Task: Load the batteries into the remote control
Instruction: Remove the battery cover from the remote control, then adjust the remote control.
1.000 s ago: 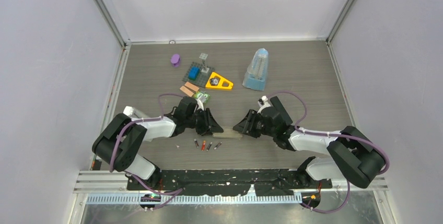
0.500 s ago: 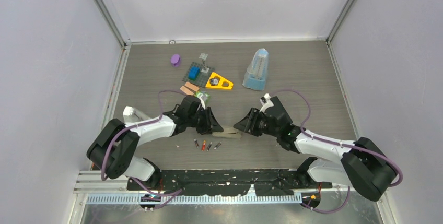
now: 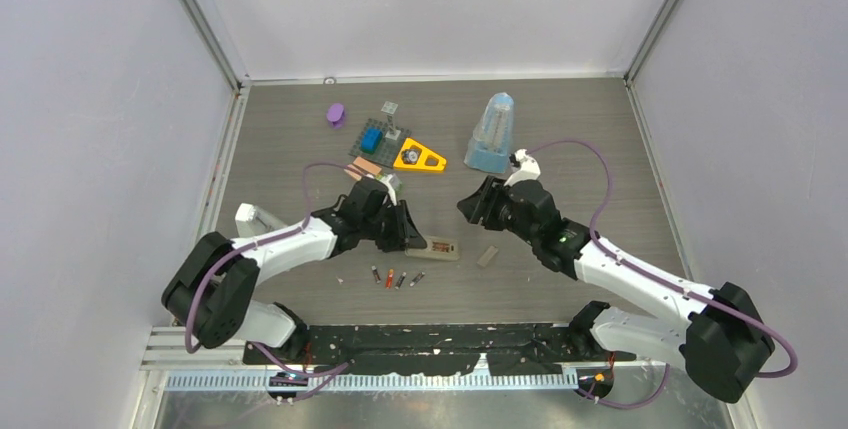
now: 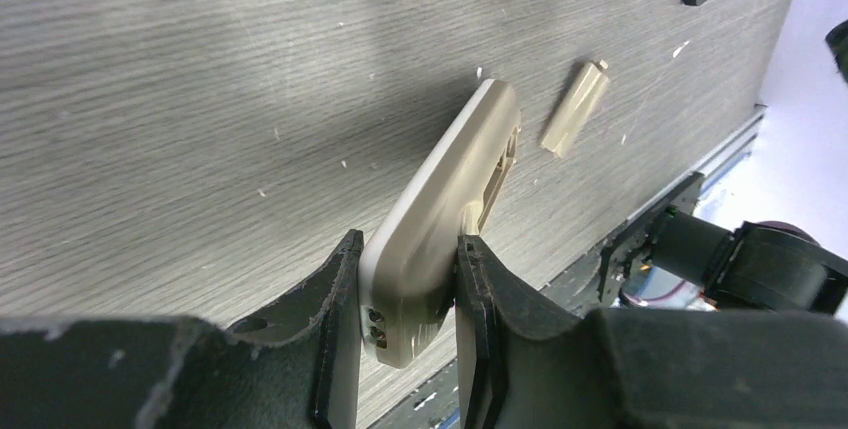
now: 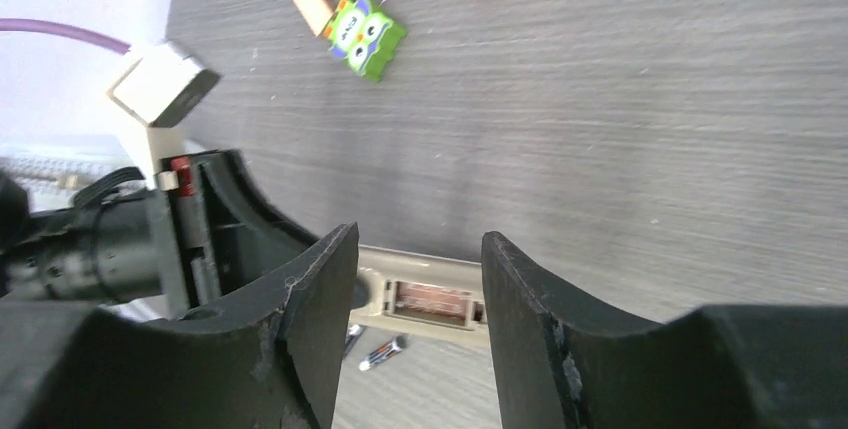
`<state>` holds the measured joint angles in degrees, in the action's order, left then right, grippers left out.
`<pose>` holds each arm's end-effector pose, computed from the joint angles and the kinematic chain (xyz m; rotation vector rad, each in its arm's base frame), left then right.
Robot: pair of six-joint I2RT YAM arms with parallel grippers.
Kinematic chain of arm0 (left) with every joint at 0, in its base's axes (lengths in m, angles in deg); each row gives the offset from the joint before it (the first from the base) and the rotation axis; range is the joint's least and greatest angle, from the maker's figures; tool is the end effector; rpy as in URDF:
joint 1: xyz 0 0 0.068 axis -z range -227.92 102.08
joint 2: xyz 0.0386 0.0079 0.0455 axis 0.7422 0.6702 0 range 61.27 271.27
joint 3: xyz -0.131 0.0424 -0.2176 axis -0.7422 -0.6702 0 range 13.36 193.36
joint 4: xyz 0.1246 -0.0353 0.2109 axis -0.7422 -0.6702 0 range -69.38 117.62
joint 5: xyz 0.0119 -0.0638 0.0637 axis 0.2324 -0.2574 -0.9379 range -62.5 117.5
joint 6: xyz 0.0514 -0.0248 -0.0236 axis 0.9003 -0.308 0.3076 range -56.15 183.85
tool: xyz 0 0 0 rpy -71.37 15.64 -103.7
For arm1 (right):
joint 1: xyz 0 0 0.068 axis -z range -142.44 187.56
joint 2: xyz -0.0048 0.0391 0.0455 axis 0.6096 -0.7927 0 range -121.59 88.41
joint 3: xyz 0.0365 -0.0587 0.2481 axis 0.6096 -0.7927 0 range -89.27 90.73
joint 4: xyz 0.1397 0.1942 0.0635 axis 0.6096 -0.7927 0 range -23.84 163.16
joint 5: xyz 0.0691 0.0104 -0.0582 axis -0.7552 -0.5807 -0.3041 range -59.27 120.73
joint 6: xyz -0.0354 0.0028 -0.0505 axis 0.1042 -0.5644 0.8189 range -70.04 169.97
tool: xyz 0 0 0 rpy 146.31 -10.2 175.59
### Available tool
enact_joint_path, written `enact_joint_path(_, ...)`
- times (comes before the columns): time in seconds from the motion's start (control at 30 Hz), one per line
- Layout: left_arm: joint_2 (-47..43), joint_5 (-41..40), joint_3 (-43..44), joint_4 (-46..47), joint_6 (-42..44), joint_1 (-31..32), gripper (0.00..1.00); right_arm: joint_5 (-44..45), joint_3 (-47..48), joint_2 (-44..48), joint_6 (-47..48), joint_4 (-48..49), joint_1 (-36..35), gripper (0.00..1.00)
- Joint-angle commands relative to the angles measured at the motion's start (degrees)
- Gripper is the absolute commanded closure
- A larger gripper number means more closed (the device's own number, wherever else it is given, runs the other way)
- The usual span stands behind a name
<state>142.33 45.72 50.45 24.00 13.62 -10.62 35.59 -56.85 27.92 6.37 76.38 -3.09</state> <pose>0.2047 -0.1743 0.1548 -0.1339 2.6378 -1.0128 0.1834 0.1523 0.2237 0.1113 2.1052 0.8368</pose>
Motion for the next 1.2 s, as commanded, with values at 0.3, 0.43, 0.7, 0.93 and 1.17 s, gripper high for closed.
enact_joint_path(0.3,-6.33,-5.16,9.87,-22.94,24.18,-0.18,1.00,-16.69,1.48,2.38,20.16,-0.54,0.39,0.28)
enact_joint_path(0.43,-11.04,5.14,14.16,-27.82,32.03,-0.12,1.00,-26.15,1.51,4.96,26.09,-2.09,0.41,0.11)
enact_joint_path(0.7,-17.88,21.62,20.89,-39.79,45.78,0.11,1.00,-40.82,4.57,5.92,33.02,-3.51,-1.16,0.05)
enact_joint_path(0.93,-19.91,26.99,25.65,-47.25,51.70,0.15,1.00,-46.41,8.95,2.39,36.55,-6.18,-9.23,0.05)
enact_joint_path(1.17,-23.34,29.78,27.15,-48.16,52.39,0.15,1.00,-47.43,10.33,-1.65,31.19,-3.62,-15.20,0.09)
